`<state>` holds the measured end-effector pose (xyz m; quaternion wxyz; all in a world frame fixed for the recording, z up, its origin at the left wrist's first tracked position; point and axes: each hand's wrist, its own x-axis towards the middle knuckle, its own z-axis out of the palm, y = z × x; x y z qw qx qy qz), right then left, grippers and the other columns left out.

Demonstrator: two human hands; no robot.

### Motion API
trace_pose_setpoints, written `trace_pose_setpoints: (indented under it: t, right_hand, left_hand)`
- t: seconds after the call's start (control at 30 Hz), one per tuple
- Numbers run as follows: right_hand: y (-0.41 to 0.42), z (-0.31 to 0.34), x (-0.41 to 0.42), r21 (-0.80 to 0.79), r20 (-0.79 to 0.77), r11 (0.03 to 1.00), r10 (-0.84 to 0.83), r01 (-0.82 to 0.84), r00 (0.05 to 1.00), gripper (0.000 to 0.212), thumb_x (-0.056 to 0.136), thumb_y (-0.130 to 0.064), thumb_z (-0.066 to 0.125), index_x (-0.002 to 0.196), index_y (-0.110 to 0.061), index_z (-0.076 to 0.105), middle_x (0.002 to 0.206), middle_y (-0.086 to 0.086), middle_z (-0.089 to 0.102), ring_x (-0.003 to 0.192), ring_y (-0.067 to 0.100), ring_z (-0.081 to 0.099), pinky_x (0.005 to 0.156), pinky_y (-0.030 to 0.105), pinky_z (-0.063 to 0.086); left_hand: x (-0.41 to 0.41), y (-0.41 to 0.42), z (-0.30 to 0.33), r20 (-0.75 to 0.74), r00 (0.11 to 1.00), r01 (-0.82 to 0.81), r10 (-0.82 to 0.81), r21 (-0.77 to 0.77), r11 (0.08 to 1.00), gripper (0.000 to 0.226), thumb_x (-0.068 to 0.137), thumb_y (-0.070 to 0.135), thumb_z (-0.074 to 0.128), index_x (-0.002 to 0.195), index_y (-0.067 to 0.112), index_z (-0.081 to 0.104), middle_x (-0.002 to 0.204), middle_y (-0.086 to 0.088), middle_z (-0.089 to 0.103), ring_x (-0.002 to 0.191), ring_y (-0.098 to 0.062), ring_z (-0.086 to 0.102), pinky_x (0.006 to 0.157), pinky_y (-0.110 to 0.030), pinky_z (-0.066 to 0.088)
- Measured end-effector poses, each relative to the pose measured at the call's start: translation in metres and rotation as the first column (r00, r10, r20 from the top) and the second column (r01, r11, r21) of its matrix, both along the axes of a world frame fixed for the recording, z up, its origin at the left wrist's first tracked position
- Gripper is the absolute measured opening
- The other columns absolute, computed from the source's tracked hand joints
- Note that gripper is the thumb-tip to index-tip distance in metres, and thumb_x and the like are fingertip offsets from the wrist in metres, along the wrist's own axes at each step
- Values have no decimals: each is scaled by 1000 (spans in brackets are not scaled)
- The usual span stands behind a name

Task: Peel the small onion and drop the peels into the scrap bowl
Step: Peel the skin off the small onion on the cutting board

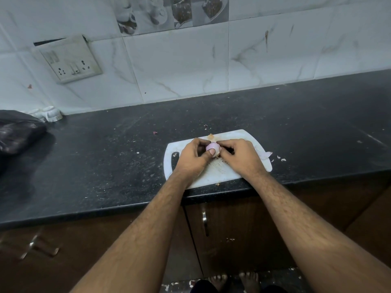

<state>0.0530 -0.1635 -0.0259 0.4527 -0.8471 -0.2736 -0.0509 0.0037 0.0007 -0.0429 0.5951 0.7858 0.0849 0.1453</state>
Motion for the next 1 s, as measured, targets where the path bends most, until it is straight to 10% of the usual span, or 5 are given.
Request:
trace_pose_setpoints:
  t: [0.4, 1.0]
  right_hand:
    - [3, -4, 2, -10, 1, 989, -145, 145, 989, 18, 90, -34, 72, 101, -23, 79, 76, -12, 74, 77, 3, 70, 77, 35, 60]
    - [5, -5, 2, -16, 82, 986, -164, 166, 983, 14, 95, -25, 64, 102, -21, 76, 84, -11, 73, 77, 2, 66, 72, 25, 55]
  left_hand:
    - [-1, -2, 2, 6, 999, 37, -36, -27, 999, 26, 92, 18, 77, 113, 13, 65, 113, -2, 77, 111, -15, 72, 107, -39, 53]
    - [-5, -8, 6, 72, 997, 11, -22, 147, 989, 32, 83, 27, 84, 107, 22, 63, 103, 3, 74, 98, -16, 71, 93, -38, 59]
